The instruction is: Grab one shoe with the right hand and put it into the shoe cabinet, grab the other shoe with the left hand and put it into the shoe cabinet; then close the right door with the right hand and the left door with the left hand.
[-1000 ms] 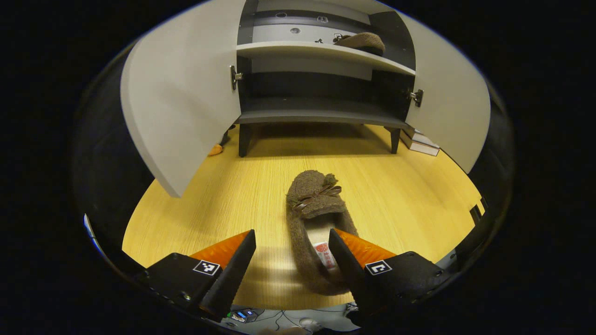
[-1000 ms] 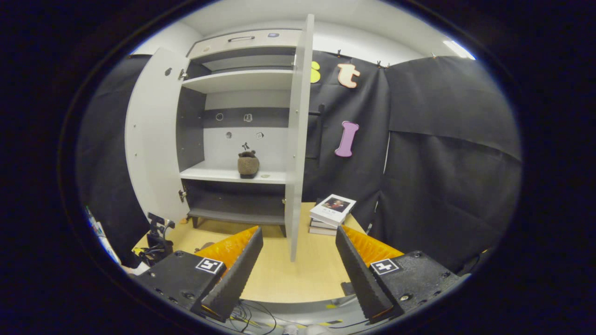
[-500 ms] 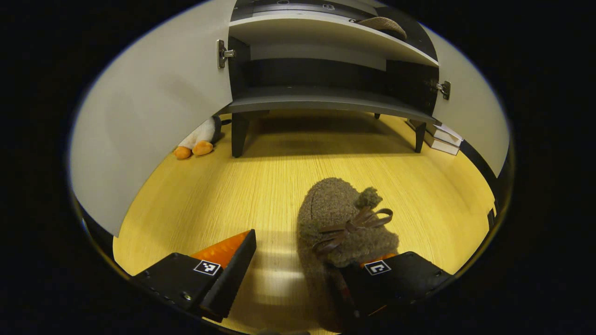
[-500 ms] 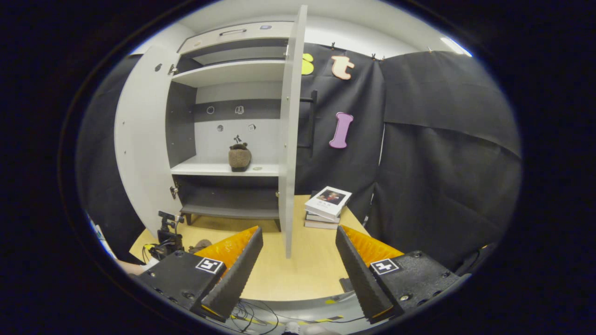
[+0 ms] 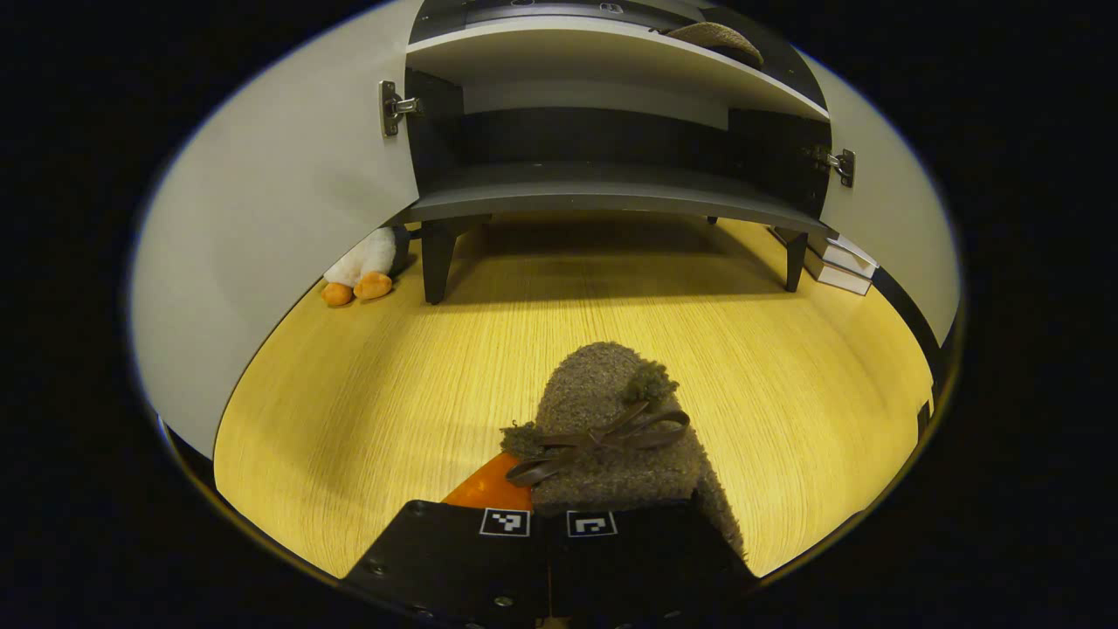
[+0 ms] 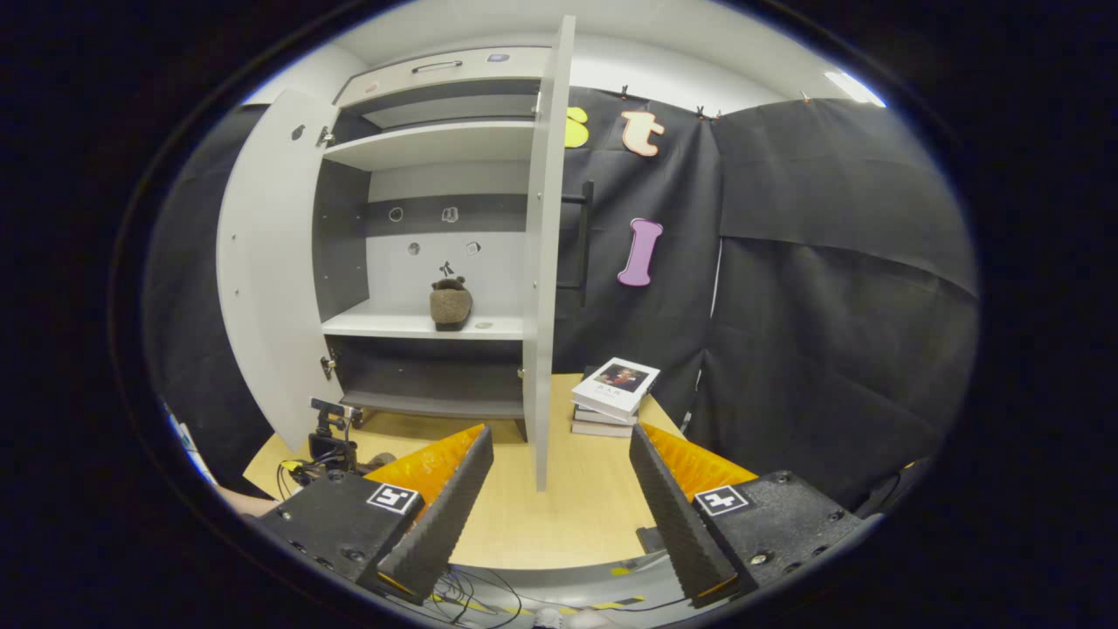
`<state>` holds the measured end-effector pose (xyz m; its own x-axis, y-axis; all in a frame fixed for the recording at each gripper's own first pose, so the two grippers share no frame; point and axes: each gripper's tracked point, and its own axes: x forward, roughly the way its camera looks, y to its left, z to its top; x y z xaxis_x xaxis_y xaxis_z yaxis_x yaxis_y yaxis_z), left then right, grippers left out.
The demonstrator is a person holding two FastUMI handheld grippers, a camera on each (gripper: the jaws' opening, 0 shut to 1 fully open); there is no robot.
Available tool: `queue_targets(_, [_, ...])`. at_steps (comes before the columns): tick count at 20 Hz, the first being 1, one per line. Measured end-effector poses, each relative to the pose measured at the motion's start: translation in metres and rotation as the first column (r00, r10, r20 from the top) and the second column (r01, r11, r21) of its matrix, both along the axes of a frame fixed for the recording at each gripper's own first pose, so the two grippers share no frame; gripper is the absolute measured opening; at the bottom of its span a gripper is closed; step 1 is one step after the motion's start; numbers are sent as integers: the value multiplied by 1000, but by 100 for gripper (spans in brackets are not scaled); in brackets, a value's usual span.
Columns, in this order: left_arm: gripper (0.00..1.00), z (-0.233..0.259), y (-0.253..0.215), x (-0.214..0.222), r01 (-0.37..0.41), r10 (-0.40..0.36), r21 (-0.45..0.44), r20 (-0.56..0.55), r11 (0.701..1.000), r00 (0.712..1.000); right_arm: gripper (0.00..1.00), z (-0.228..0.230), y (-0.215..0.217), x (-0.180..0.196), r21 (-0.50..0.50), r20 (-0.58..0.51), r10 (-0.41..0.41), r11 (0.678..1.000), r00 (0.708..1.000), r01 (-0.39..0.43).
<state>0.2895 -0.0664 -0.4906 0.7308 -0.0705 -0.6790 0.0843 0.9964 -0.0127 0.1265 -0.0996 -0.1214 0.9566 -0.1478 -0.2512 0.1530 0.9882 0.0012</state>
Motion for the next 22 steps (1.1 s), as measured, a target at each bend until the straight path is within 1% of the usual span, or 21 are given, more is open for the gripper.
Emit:
queue_targets(3, [1,38,-1,-5,20,-21,21,47,1000,999,100,7,3,-5,9,24,5,1000,1000,-5])
queue_targets(7, [1,114,-1,-1,16,-18,16,126,1000,992,100,16,8,-11,18,60,9,1000,998,-10])
queue_targets(9, [1,160,0,8,10,-14,22,184,1000,983,100,17,11,-14,25,69,14,1000,998,-16])
queue_targets(12, [1,233,-7,26,5,-6,7,278,1000,960,100,21,12,-17,32,87,21,999,996,-24])
queue_targets(14, [1,277,-12,47,5,-3,-6,333,1000,943,100,23,12,-17,40,99,24,999,995,-28])
queue_targets(16, [1,315,-13,73,-6,5,2,385,1000,923,100,26,11,-15,52,111,28,998,993,-34])
queue_targets(18, [1,344,-11,103,-23,17,9,427,1000,904,100,30,10,-13,60,122,33,997,992,-40])
queue_targets(19, [1,359,-13,116,-31,28,1,439,1000,898,100,31,7,-11,62,128,31,997,991,-39])
queue_targets(21, [1,375,-11,144,-55,51,-3,446,998,894,100,33,0,-9,68,137,27,997,990,-37])
queue_targets(22, [1,383,-10,160,-65,55,8,455,998,889,100,33,-4,-8,72,138,23,997,990,-33])
